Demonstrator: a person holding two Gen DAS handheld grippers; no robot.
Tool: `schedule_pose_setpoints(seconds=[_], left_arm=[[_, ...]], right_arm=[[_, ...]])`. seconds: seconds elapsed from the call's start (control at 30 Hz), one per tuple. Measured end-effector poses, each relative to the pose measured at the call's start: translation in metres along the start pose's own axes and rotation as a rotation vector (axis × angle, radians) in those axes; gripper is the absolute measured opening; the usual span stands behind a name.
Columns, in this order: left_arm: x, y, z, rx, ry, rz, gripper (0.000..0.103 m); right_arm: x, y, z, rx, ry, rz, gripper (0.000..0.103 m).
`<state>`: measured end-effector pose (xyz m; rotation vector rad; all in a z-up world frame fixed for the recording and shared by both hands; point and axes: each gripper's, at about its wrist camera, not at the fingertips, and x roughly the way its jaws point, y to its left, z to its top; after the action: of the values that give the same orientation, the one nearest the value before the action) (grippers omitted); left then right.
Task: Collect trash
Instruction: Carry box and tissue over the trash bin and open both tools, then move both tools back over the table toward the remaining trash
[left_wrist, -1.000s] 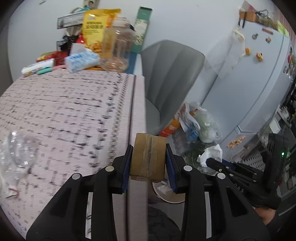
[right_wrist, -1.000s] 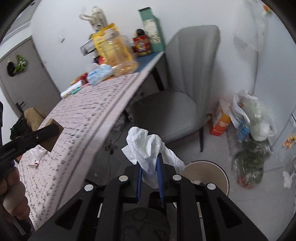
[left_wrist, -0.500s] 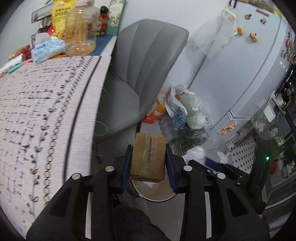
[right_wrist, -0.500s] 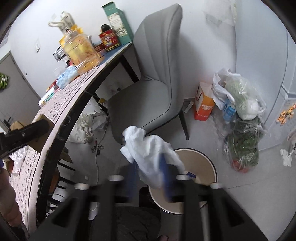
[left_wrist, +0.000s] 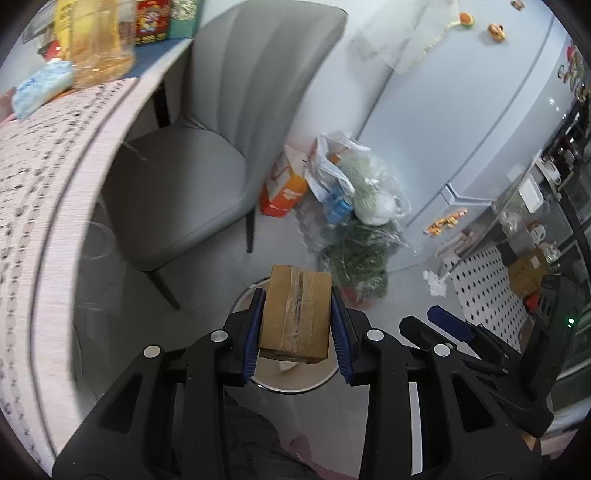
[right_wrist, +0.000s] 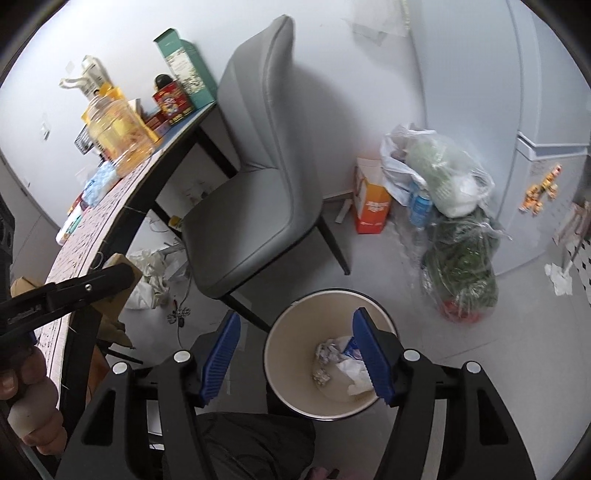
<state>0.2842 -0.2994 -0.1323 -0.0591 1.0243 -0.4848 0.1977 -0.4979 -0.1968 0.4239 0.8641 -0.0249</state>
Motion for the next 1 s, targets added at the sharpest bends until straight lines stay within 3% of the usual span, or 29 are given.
schedule_pose_setpoints(seconds=[0.13, 0.2, 0.23, 0.37, 0.7, 1.0], left_arm=[[0.017, -0.017, 0.004, 0.011, 0.029, -0.046, 0.036], [0.021, -0.022, 0.005, 0.009, 0.038, -0.091, 0.058], [0.022, -0.025, 0.007, 0.010, 0.034, -0.113, 0.078], [0.011, -0.023, 0.009, 0.018, -0.006, -0.072, 0.090], [-0.050, 0.022, 0.010, -0.059, -0.107, -0.012, 0.097], [-0.118, 0.058, -0.003, -0.079, -0.210, 0.039, 0.097]], right_arm=[[-0.010, -0.015, -0.001, 0.030, -0.013, -0.030, 0.063], [-0.015, -0.021, -0.001, 0.050, -0.021, -0.046, 0.063], [-0.018, -0.024, -0.001, 0.060, -0.026, -0.051, 0.063], [-0.027, -0.024, 0.000, 0.063, -0.045, -0.063, 0.070], [-0.036, 0.016, 0.008, 0.021, -0.081, -0.047, 0.092], [-0.050, 0.074, 0.009, -0.057, -0.094, 0.000, 0.095]])
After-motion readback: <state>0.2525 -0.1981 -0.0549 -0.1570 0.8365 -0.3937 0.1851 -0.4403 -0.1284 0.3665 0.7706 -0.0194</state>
